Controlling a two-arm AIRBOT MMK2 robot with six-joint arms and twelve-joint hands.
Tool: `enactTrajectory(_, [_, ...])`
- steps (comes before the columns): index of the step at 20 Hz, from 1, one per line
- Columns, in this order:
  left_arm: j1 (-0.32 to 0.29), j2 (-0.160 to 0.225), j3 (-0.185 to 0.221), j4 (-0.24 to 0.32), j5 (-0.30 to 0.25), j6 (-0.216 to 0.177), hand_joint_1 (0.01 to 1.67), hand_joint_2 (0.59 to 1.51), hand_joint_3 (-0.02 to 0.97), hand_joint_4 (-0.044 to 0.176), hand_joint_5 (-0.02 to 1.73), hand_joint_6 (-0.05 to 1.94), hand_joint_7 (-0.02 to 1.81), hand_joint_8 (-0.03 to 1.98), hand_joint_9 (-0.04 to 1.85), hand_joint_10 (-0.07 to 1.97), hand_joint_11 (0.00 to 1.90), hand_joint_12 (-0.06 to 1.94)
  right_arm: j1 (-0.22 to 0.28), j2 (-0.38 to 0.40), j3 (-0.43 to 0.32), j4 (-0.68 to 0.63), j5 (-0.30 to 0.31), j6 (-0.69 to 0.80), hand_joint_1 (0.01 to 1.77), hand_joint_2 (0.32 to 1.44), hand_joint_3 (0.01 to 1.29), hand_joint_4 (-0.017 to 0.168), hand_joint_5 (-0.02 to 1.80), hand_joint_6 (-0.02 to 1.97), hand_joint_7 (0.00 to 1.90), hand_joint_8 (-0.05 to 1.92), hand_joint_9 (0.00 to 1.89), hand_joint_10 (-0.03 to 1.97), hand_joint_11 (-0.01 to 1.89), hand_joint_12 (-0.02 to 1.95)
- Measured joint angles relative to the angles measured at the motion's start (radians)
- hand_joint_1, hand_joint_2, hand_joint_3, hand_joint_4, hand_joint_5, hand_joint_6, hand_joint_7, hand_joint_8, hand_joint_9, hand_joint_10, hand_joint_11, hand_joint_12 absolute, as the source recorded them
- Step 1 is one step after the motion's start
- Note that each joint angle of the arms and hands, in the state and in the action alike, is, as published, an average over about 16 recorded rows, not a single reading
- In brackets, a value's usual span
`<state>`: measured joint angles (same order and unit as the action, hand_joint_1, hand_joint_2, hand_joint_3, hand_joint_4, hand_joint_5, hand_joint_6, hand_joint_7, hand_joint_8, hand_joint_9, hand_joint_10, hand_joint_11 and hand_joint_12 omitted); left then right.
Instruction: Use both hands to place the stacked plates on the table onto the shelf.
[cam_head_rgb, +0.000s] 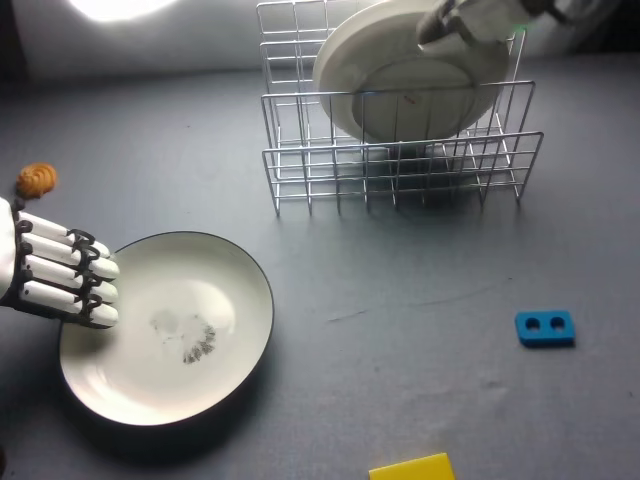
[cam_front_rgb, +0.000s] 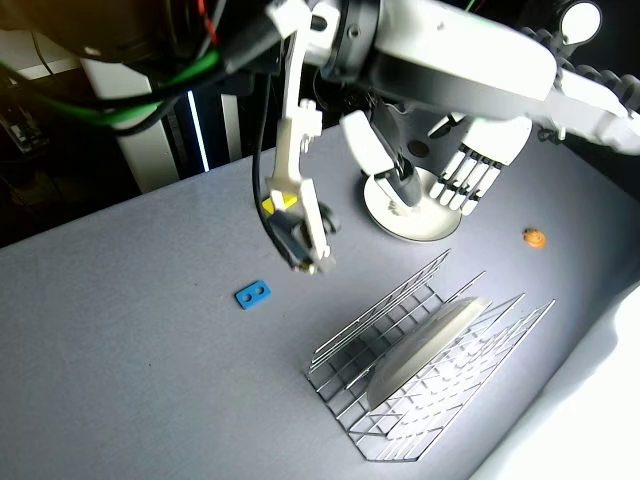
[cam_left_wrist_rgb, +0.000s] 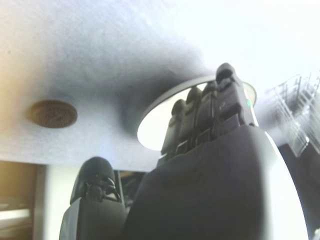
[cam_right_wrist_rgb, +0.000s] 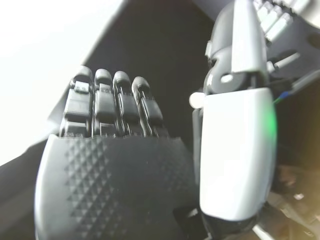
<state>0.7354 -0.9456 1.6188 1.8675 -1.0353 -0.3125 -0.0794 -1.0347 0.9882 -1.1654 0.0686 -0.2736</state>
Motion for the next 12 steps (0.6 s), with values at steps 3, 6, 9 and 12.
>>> enactTrajectory(3, [0.023, -0.005, 0.006, -0.009, 0.005, -0.029, 0.01, 1.157, 0.010, 0.002, 0.01, -0.01, 0.01, 0.00, -0.02, -0.04, 0.03, 0.02, -0.037, -0.006, -0.047, -0.001, 0.007, -0.076, 1.22, 0.88, 0.02, 0.005, 0.02, 0.04, 0.01, 0.02, 0.02, -0.01, 0.02, 0.22])
enactTrajectory(6, [0.043, -0.008, 0.011, -0.018, 0.008, -0.052, 0.01, 1.158, 0.010, 0.000, 0.01, -0.01, 0.01, 0.00, -0.02, -0.04, 0.03, 0.02, -0.081, -0.026, -0.073, -0.001, -0.005, -0.120, 1.24, 0.88, 0.02, 0.004, 0.02, 0.04, 0.01, 0.02, 0.02, -0.01, 0.02, 0.31])
enactTrajectory(9, [0.061, -0.011, 0.016, -0.026, 0.011, -0.071, 0.01, 1.155, 0.010, -0.001, 0.01, -0.01, 0.00, 0.00, -0.03, -0.05, 0.03, 0.03, -0.128, -0.062, -0.077, 0.001, -0.028, -0.141, 1.26, 0.89, 0.02, 0.004, 0.02, 0.04, 0.02, 0.02, 0.02, -0.01, 0.02, 0.37])
enactTrajectory(12, [0.074, -0.015, 0.021, -0.032, 0.011, -0.082, 0.01, 1.155, 0.010, -0.002, 0.00, -0.02, 0.00, -0.01, -0.03, -0.05, 0.03, 0.04, -0.171, -0.108, -0.063, 0.010, -0.046, -0.147, 1.27, 0.90, 0.02, 0.004, 0.02, 0.04, 0.02, 0.02, 0.02, -0.01, 0.01, 0.39])
